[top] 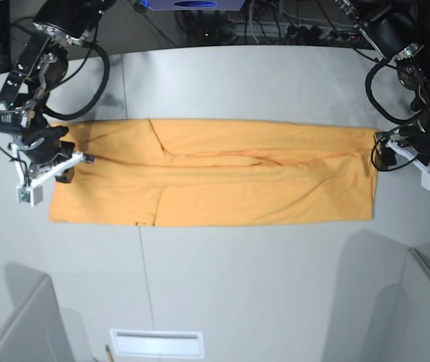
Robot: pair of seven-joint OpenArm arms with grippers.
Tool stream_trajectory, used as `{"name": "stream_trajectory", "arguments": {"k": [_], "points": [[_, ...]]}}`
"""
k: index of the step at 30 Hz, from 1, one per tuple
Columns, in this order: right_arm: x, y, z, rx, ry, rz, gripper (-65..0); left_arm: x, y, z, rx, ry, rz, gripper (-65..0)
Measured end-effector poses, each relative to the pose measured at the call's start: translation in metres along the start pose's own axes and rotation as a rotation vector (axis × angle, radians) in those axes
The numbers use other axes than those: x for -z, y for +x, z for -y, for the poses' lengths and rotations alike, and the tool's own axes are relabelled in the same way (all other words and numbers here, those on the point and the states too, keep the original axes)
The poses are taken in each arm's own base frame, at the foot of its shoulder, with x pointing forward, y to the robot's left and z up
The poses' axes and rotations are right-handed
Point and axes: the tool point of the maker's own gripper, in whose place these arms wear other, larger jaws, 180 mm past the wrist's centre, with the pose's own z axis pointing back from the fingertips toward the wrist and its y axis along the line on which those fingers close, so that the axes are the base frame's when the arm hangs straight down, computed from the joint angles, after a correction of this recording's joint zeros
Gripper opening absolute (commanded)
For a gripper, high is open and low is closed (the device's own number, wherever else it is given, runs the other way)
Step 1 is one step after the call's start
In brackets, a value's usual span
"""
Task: Fold the T-shirt properly
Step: 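Grasp the strip ends with the left and right grippers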
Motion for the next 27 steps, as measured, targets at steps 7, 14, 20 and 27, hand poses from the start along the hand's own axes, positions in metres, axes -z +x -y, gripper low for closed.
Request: {"name": "stream_trajectory", "arguments": {"k": [7, 14, 20, 27], "points": [[0.0, -0.002, 0.0, 0.0, 0.0, -0.004, -65.0, 0.029, -0.023, 0.006, -0.096, -0.057, -0.082, 0.0], [0.0, -0.003, 0.0, 0.001, 0.001, -0.006, -65.0, 0.043, -0.014, 0.04, -0.08, -0.133, -0.061, 0.0], [0.0, -0.007, 0.001, 0.001, -0.004, -0.014, -65.0, 0.045, -0.014, 0.046, -0.084, -0.145, -0.054, 0.0], [0.0, -0.006, 0.001, -0.001, -0.004, -0.012, -65.0, 0.054, -0.02, 0.047, -0.129, -0.172, -0.059, -33.4]]}}
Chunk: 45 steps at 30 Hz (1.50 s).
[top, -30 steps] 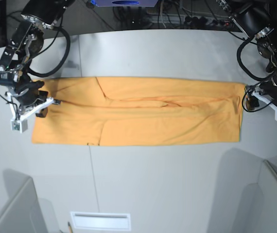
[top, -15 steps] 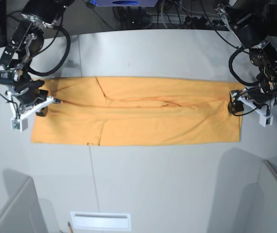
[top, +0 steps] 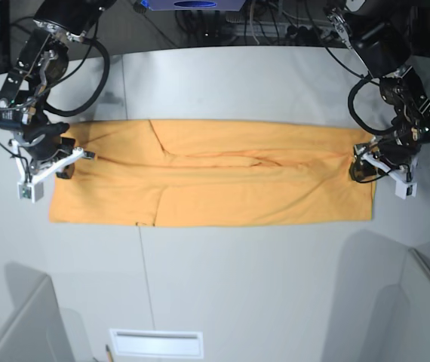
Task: Fold the T-shirt properly
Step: 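Grasp the strip ends with the left and right grippers, then fold the strip end with the left gripper toward the right gripper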
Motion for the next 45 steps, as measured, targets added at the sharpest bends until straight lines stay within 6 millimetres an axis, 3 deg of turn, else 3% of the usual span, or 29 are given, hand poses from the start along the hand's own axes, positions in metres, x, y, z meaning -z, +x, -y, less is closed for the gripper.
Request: {"name": "stream_trajectory", "arguments": {"k": [5, 10, 17, 20, 23, 27, 33, 40, 45], "points": [[0.0, 0.0, 0.0, 0.0, 0.0, 0.001, -65.0, 0.004, -0.004, 0.0, -0.022, -0.008, -0.008, -65.0], [0.0, 0.0, 0.0, 0.001, -0.001, 0.0, -65.0, 0.005, -0.002, 0.001, -0.028, -0.013, -0.005, -65.0], [0.0, -0.002, 0.001, 0.0, -0.001, -0.005, -65.0, -0.013, 0.012, -0.025, 0.025, 0.065, 0.004, -65.0], [-0.001, -0.01, 0.002, 0.001, -0.005, -0.025, -65.0, -0.031, 0.035, -0.03, 0.075, 0.117, 0.067, -65.0], [-0.001, -0.01, 0.002, 0.0, -0.005, -0.022, -65.0, -0.047, 0.052, -0.022, 0.138, 0.133, 0.125, -65.0], [-0.001, -0.007, 0.002, 0.001, -0.004, -0.014, -65.0, -0.052, 0.054, 0.018, 0.31, 0.102, 0.125, -65.0], [-0.001, -0.007, 0.002, 0.0, -0.004, -0.014, -65.0, -0.051, 0.039, 0.086, 0.374, 0.022, 0.143, -65.0], [-0.001, -0.004, -0.004, 0.02, 0.037, -0.003, -65.0, -0.028, 0.017, 0.174, 0.432, -0.145, 0.105, -65.0], [-0.002, -0.003, -0.009, 0.033, 0.07, 0.005, -65.0, -0.021, 0.01, 0.214, 0.441, -0.208, 0.094, -65.0]]}}
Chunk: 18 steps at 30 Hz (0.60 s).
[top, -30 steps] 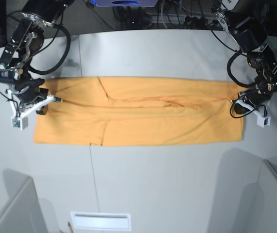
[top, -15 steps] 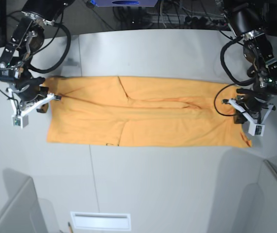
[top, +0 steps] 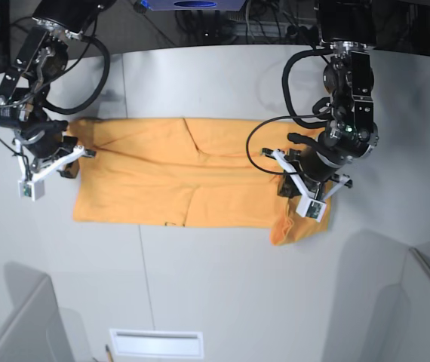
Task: Fold the T-shirt properly
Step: 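Fold the strip end with the left gripper toward the right gripper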
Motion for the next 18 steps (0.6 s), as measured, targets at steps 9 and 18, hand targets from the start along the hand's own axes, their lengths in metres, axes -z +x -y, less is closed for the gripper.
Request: {"name": "stream_trajectory", "arguments": {"k": [9, 18], "points": [[0.0, 0.002, 0.0, 0.0, 0.001, 0.005, -65.0, 0.027, -0.014, 0.05, 0.01, -0.114, -0.069, -65.0], [0.0, 0.001, 0.0, 0.0, 0.0, 0.002, -65.0, 0.032, -0.009, 0.068, -0.012, -0.149, -0.057, -65.0]]}}
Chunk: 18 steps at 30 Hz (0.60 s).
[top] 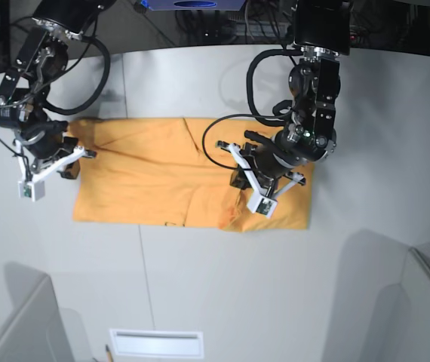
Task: Fold the T-shirt properly
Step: 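Fold the strip end with the left gripper toward the right gripper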
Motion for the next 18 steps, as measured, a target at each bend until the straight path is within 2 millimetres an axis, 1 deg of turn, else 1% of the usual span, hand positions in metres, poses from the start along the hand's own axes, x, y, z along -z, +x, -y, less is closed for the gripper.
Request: {"name": "stream_trajectory", "arguments": {"k": [3, 6, 11, 18], "points": [[0.0, 0.0, 0.0, 0.0, 0.0, 0.0, -65.0, 0.009, -0.001, 0.0, -0.014, -0.011, -0.019, -65.0], [0.0, 0.0, 0.0, 0.0, 0.0, 0.001, -65.0, 0.016, -0.01, -0.004, -0.028, -0.01, -0.05, -65.0], [0.0, 0.0, 0.0, 0.0, -0.001, -0.001, -65.0, 0.019, -0.001, 0.002, -0.035, -0.024, -0.031, -65.0], [0.0, 0.0, 0.0, 0.0, 0.0, 0.0, -65.0, 0.02, -0.001, 0.004, -0.038, -0.025, -0.031, -65.0]]}}
